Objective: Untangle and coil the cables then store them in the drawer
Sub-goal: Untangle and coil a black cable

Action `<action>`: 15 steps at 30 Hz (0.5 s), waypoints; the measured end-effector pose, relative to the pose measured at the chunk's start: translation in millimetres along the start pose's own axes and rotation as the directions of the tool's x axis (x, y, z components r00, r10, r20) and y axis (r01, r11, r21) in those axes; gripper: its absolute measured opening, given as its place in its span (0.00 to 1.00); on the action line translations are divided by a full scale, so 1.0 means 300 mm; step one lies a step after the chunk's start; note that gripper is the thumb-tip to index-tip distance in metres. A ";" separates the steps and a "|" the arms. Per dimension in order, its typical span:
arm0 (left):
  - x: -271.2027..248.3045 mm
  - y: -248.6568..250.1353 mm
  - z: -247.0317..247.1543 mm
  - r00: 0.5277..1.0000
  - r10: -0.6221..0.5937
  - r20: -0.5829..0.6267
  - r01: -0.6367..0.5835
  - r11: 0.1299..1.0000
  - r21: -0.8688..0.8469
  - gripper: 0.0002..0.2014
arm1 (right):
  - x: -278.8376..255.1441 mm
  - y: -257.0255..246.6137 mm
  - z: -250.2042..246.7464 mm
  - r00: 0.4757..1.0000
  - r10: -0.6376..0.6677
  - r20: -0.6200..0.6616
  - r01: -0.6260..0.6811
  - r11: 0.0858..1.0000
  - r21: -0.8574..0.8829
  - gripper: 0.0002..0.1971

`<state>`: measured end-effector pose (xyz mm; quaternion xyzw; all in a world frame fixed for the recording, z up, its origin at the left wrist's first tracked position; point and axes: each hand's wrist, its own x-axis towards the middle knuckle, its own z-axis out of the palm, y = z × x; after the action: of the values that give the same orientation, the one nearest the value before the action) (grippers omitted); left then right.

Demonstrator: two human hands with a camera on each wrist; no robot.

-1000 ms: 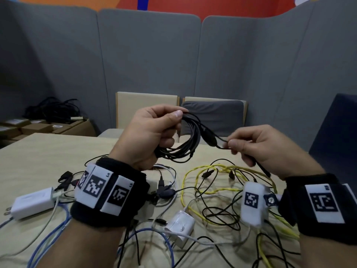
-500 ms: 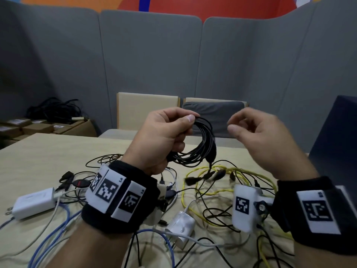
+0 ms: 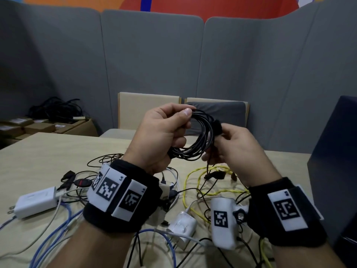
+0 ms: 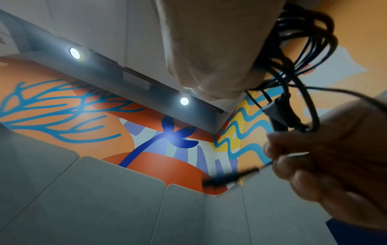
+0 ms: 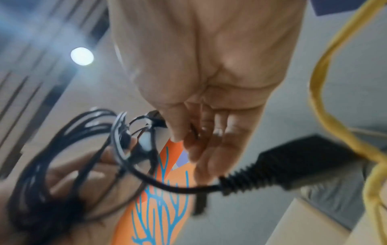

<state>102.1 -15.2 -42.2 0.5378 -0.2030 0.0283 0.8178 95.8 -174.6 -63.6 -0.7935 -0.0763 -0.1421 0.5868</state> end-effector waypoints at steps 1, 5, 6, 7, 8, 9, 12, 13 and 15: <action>0.000 0.001 -0.001 1.000 0.000 0.005 0.000 1.000 0.006 0.06 | 0.001 -0.001 -0.003 1.000 -0.001 -0.013 0.002 0.996 0.091 0.10; -0.001 -0.001 -0.003 1.000 0.012 0.012 -0.012 1.000 0.029 0.06 | 0.000 -0.010 -0.024 1.000 0.008 0.001 -0.008 0.943 0.332 0.13; -0.001 -0.002 -0.003 1.000 0.016 0.010 -0.017 0.999 0.037 0.06 | -0.002 -0.015 -0.029 1.000 0.010 0.017 -0.016 0.924 0.383 0.14; -0.001 -0.004 -0.004 1.000 0.019 0.008 -0.019 0.999 0.043 0.06 | -0.004 -0.018 -0.031 0.999 0.012 0.036 -0.026 0.899 0.437 0.14; 0.000 -0.006 -0.003 1.000 0.019 0.006 -0.019 0.999 0.048 0.06 | -0.007 -0.023 -0.032 0.998 0.011 0.055 -0.037 0.867 0.497 0.15; 0.000 -0.007 -0.002 1.000 0.018 0.007 -0.018 0.999 0.048 0.06 | -0.009 -0.025 -0.032 0.997 0.006 0.072 -0.046 0.829 0.557 0.15; -0.003 -0.009 0.007 0.999 0.022 0.030 -0.023 0.999 0.026 0.06 | -0.008 -0.026 -0.021 0.996 -0.004 0.087 -0.058 0.715 0.697 0.13; -0.004 -0.007 0.010 0.999 0.028 0.038 -0.029 0.999 0.015 0.06 | -0.006 -0.025 -0.016 0.996 -0.004 0.088 -0.061 0.686 0.725 0.12; -0.003 -0.003 0.012 0.998 0.046 0.041 -0.046 0.999 -0.001 0.06 | -0.006 -0.029 -0.009 0.995 -0.013 0.103 -0.070 0.650 0.756 0.11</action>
<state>100.5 -18.7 -42.2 0.5336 -0.2321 0.0360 0.8124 91.1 -174.6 -55.5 -0.4829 -0.1453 -0.0485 0.8622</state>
